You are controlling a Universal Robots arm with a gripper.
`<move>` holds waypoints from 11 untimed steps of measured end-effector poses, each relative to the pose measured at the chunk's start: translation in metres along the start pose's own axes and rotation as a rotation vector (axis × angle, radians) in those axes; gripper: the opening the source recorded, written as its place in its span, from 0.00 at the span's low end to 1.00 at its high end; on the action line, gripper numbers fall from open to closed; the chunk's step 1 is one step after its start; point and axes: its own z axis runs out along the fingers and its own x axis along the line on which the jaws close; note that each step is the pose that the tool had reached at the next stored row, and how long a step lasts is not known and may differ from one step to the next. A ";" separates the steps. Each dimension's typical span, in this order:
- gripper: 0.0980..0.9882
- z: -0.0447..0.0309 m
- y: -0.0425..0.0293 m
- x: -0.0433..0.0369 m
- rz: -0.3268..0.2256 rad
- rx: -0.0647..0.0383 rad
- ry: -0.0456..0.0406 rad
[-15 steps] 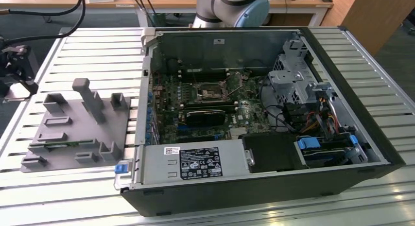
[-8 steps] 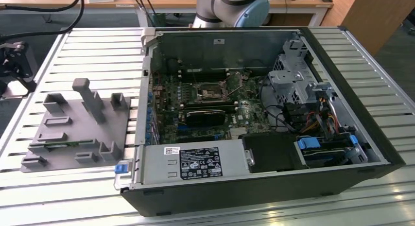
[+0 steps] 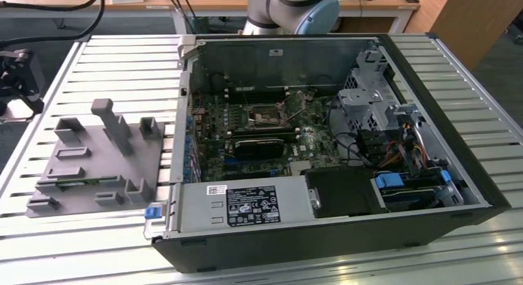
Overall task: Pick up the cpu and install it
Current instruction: 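Pick up the cpu and move it towards the insertion slot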
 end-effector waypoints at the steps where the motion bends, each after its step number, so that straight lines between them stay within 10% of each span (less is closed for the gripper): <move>1: 0.50 -0.0013 0.0001 0.0000 0.000 0.000 -0.0001; 11: 0.50 -0.0353 0.0040 -0.0006 0.000 0.000 -0.0001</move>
